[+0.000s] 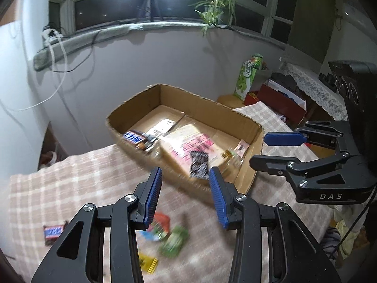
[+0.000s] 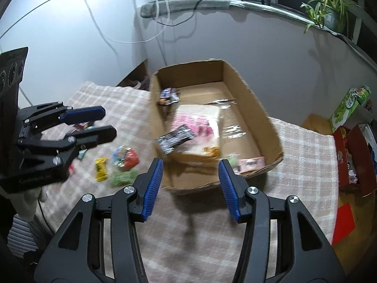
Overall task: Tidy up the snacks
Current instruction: 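Move both grippers back over the remaining snacks on the table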
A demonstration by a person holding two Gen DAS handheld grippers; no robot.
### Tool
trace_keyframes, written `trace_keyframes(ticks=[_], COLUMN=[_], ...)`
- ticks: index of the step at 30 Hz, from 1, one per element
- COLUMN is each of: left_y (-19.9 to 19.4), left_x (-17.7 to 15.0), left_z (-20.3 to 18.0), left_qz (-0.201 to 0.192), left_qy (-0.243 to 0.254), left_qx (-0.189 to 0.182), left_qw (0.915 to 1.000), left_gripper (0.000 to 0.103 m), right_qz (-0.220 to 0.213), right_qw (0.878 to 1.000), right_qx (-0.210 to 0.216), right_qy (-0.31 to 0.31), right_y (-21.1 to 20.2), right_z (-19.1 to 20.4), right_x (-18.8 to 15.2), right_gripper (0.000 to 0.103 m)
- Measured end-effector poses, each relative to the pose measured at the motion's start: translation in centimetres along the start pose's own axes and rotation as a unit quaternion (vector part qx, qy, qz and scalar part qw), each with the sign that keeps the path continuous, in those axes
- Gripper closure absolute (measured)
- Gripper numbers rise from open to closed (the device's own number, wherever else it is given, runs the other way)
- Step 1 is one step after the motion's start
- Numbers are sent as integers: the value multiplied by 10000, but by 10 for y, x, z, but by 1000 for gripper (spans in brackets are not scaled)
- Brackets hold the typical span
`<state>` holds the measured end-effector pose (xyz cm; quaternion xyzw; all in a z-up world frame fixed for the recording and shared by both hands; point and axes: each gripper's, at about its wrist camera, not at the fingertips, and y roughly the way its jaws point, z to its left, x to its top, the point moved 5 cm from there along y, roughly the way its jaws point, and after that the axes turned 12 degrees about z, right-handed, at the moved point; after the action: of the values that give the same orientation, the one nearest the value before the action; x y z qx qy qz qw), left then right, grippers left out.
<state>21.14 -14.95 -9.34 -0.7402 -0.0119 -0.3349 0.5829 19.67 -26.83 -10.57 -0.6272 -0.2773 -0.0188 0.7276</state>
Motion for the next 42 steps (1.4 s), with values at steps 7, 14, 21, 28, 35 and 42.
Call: trace_keyframes(ticks=[7,14,21,28,35,42], left_y=[-33,-59,-79,-77,-63,-54], left_x=[-36,-83,-130,-163,-185,-187], left_z=[32,70,109,122,114,108], left_qz=[-118,-148,-131,61,285,369], left_qy=[-331,-768,-1237,-1435,-1378,-1294], left_qx=[118,294,476,505,480,557], left_qw=[9993,9965,9911,9883,9889,9893], left_gripper=[63,63,63,63,55,49], right_qz=[79,251,374,523,739,900], right_qw=[9994,9979,9960,9935,9901,9879], right_qx=[253,366,460,529,538,435], right_qy=[-228,-472,-673,-864,-1068,-1184], right_y=[6,21,34,52,73,96], right_z=[41,78,107,130,149,159], right_x=[-17,-29,-30,-25,-21,-15], right_gripper=[52,52,52,52,52,52])
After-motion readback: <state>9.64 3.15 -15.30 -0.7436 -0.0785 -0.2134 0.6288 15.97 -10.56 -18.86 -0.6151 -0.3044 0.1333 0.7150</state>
